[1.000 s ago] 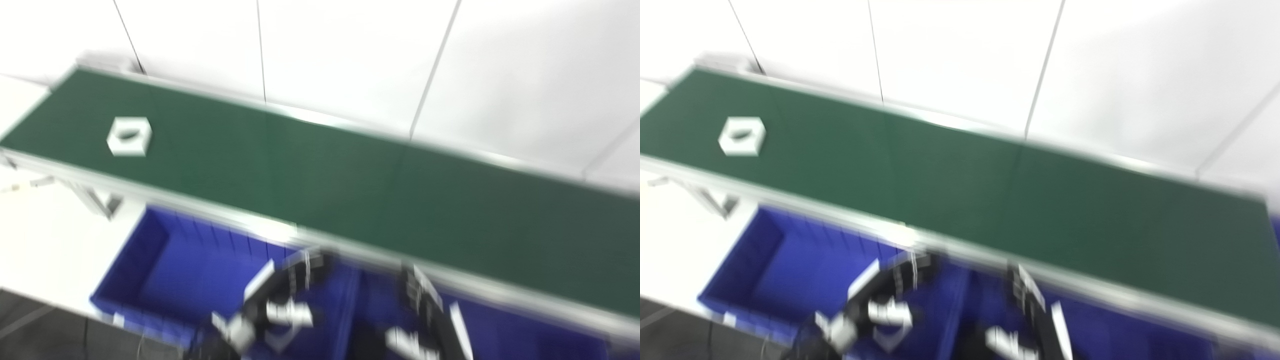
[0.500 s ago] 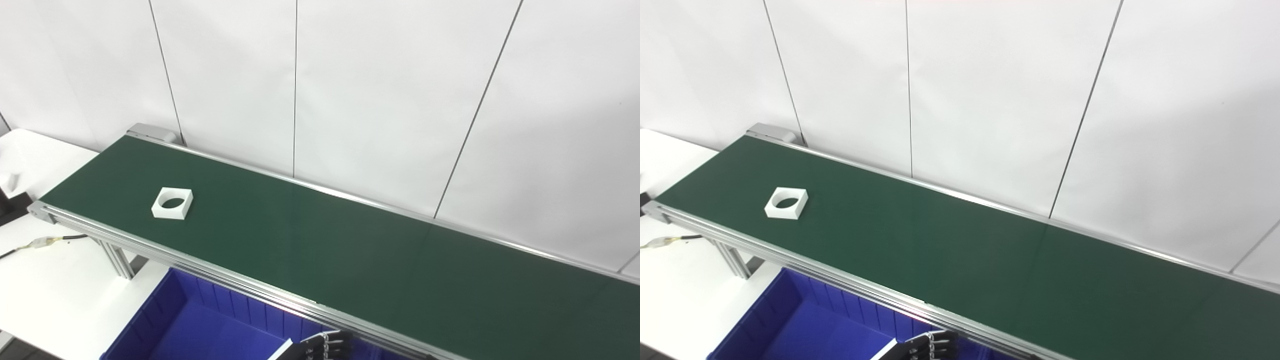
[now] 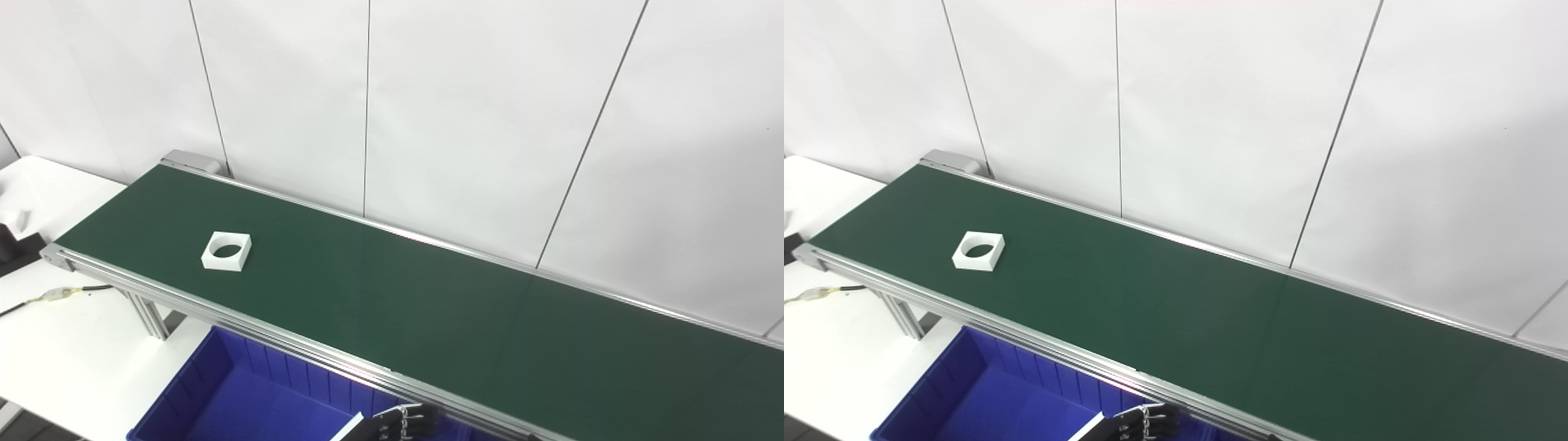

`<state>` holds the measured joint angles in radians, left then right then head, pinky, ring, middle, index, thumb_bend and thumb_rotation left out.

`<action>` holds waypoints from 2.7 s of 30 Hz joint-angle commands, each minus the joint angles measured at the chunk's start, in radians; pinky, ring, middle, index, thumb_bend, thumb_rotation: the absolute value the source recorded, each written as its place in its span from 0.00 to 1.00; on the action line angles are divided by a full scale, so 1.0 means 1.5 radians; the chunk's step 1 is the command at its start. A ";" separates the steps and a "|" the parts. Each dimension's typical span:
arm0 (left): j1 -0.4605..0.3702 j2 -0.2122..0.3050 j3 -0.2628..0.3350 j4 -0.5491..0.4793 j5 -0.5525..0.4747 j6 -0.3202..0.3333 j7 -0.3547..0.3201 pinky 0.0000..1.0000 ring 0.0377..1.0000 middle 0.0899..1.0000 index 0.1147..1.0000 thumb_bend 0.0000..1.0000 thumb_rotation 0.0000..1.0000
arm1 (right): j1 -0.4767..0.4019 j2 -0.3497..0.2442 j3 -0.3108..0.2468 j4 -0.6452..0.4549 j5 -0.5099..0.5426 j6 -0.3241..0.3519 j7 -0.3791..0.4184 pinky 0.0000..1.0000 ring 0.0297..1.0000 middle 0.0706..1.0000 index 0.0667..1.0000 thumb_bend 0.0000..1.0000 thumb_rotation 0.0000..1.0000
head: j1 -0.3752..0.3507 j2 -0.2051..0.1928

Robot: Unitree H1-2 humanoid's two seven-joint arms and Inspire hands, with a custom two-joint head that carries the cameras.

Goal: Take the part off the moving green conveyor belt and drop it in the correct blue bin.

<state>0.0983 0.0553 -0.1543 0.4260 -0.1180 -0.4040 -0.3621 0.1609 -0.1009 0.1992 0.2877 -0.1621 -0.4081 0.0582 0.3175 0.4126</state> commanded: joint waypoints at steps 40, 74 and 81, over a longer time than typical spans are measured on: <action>-0.093 0.112 0.053 -0.452 0.194 0.257 0.088 0.71 0.79 0.82 0.82 0.84 0.10 | -0.023 0.009 0.003 0.010 0.009 -0.039 -0.005 0.75 0.79 0.84 0.90 0.58 0.30 | 0.016 -0.010; -0.305 0.234 0.025 -0.302 0.381 0.391 0.077 0.79 0.91 0.90 0.84 0.85 0.00 | -0.028 0.020 0.006 0.020 -0.002 -0.039 -0.010 0.73 0.79 0.84 0.91 0.59 0.28 | 0.003 -0.012; -0.335 0.264 0.022 -0.242 0.411 0.401 0.085 0.80 0.93 0.91 0.85 0.86 0.00 | -0.031 0.020 0.013 0.023 -0.002 -0.041 -0.016 0.73 0.78 0.83 0.91 0.59 0.28 | 0.003 -0.012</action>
<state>-0.3481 0.4197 -0.1247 0.0641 0.4771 0.1914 -0.2517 0.1262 -0.0793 0.2132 0.3361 -0.1681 -0.4278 0.0376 0.3206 0.3942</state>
